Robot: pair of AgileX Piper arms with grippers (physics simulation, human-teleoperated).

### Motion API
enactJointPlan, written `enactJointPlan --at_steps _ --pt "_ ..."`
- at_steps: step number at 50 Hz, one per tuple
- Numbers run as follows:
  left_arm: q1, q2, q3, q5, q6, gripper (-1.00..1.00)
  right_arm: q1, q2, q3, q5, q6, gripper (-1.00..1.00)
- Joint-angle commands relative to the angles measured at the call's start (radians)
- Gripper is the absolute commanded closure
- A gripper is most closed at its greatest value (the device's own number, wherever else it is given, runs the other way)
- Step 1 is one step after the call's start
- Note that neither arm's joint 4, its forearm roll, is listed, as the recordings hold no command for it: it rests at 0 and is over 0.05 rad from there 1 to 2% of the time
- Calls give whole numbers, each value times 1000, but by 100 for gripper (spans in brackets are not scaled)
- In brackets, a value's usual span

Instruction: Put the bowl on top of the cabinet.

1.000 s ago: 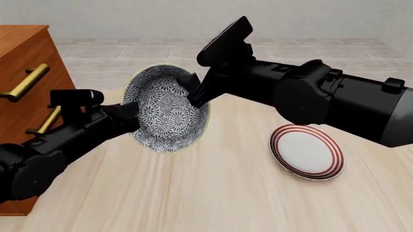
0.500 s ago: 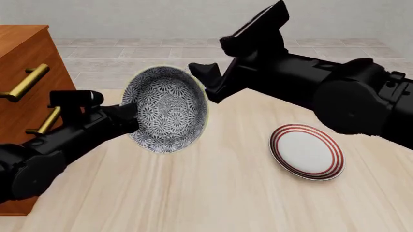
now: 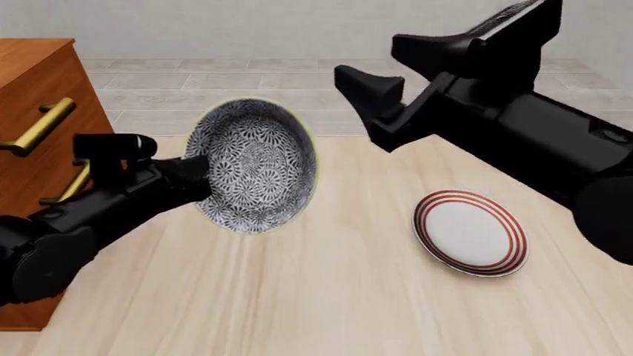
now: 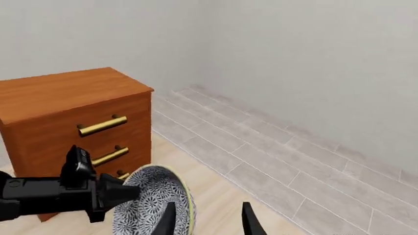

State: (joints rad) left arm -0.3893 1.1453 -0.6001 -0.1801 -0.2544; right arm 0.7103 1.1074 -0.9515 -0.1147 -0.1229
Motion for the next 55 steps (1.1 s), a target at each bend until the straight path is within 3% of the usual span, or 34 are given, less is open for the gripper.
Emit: enactJointPlan --at_steps 1,7,18,21,25,30,42,47,48,50,53,55 --pt "-11 -35 -30 65 -22 100 -63 -50 142 -180 71 -100" --pt "-11 -78 -68 148 -25 100 -145 -62 222 -294 165 -100" --pt "22 -100 -146 279 0 100 -106 -179 344 -411 239 -100" --pt "39 -120 -182 327 12 100 -79 -188 356 -413 205 -100" --pt "47 -134 -213 373 8 100 -79 -199 365 -420 243 -100" --pt "77 -182 -270 459 85 100 -70 -238 386 -426 250 -100" --pt "51 -211 -346 571 33 100 -59 -249 386 -423 253 -100" --pt "54 -219 -367 597 41 100 -57 -253 387 -422 258 -100" --pt "49 -214 -372 609 6 100 -56 -253 387 -421 258 -100" --pt "50 -215 -387 620 14 100 -57 -253 387 -421 259 -100" --pt "98 -220 -401 656 -32 100 -59 -248 386 -427 263 -100" --pt "55 -194 -419 676 -49 100 -60 -244 386 -430 264 -100"
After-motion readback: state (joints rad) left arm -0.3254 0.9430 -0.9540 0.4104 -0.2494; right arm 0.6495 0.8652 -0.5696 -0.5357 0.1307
